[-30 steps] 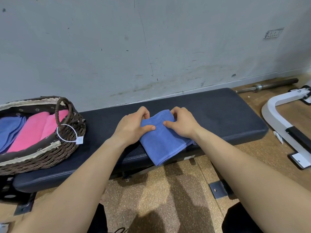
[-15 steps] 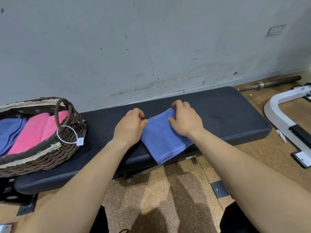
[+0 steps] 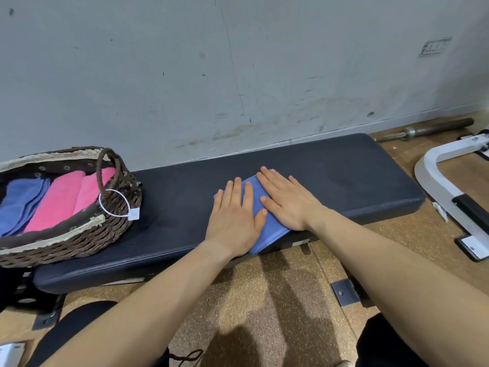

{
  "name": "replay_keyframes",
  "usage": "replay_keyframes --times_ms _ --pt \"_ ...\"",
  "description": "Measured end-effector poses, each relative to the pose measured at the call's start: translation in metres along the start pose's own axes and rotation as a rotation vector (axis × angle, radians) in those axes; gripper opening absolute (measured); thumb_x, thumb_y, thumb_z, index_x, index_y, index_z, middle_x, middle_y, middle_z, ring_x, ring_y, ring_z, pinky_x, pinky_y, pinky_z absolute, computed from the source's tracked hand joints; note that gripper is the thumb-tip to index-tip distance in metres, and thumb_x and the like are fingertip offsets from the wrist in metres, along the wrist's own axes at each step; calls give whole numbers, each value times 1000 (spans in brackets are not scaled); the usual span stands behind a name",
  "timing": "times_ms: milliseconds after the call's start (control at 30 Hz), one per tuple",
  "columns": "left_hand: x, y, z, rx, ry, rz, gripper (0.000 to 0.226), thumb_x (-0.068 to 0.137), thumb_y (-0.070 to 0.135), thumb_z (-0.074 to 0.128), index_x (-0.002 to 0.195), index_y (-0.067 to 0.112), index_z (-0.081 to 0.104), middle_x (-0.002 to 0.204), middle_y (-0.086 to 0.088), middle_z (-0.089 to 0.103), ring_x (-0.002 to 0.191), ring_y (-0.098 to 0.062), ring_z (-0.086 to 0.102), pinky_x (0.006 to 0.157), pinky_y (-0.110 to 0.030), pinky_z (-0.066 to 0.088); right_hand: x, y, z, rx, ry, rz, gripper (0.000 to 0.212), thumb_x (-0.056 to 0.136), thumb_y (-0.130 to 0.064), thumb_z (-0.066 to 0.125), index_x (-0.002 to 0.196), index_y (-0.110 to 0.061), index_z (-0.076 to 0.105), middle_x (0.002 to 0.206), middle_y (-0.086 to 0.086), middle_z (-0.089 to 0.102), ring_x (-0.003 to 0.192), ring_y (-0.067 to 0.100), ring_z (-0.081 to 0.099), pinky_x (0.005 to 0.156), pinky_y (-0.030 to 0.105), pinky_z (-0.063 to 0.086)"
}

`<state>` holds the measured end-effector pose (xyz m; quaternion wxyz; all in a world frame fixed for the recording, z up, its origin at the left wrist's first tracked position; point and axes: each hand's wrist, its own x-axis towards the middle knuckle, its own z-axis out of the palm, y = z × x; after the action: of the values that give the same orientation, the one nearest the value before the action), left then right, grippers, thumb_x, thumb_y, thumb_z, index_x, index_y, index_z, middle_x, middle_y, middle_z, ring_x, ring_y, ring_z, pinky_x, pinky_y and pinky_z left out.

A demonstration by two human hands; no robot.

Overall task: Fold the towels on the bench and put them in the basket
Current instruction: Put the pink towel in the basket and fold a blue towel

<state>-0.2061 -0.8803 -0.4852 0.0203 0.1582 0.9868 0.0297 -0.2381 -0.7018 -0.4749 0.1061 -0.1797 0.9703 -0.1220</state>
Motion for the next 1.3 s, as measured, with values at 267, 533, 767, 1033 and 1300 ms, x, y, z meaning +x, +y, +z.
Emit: replay_keyframes --times_ms 267,533,767,1033,1300 --pt "3 -31 -13 -217 20 -251 74 95 62 37 155 22 20 163 -9 16 149 -35 14 119 -48 21 -9 -28 5 164 -21 185 68 105 -49 25 161 -22 -2 167 2 -14 155 23 -10 125 46 2" --pt "-1 -43 -54 -338 -197 -555 45 85 63 50 89 18 55 96 -1 62 83 -23 58 65 -31 41 -20 -24 -33 179 40 -107 45 77 -47 77 118 -38 62 160 -9 32 150 20 14 120 37 23" --pt "8 -52 -56 -846 -133 -444 24 86 34 68 81 14 56 80 -5 62 67 -18 55 60 -31 42 -12 -28 -35 285 100 -83 24 79 -43 78 95 -32 63 152 -3 42 145 18 22 113 33 28" --pt "21 -79 -86 -1014 -215 -56 16 93 30 68 108 26 69 98 2 75 90 -11 71 79 -23 52 22 -22 -47 791 -23 129 67 80 -26 80 139 -23 50 118 1 69 106 14 68 96 37 54" --pt "38 -96 -72 -812 -341 -393 62 63 66 78 97 14 75 81 2 60 73 -22 49 61 -30 35 42 -3 -45 925 -187 303 26 77 -10 84 99 -11 70 74 0 66 61 13 52 56 24 39"
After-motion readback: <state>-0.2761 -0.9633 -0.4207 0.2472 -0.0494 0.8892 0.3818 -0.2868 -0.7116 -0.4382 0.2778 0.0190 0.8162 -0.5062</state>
